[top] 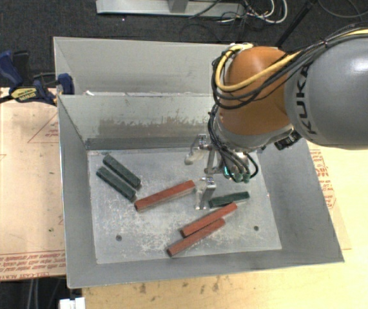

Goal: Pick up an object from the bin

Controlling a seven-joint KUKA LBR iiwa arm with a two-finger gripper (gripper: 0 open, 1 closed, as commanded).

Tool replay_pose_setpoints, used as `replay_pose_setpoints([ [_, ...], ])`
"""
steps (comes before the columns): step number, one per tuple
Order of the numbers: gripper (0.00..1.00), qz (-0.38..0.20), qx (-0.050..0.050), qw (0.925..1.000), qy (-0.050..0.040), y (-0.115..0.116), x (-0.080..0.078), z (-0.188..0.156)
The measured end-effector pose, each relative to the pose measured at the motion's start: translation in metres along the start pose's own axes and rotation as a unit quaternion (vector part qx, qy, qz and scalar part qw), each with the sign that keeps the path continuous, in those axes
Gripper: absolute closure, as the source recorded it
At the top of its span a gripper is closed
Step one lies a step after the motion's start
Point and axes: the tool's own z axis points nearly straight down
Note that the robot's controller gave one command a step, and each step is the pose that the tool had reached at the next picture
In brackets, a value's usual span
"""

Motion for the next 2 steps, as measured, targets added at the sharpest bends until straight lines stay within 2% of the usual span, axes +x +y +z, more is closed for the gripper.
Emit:
replay_pose_setpoints([
  [1, 0.00, 0.001, 0.000, 1.0000, -0.0040, 0.000, -0.002, -0.005],
  [2, 1.00, -0.032, 0.000, 0.9995, -0.0045, 0.025, -0.035, 0.104],
])
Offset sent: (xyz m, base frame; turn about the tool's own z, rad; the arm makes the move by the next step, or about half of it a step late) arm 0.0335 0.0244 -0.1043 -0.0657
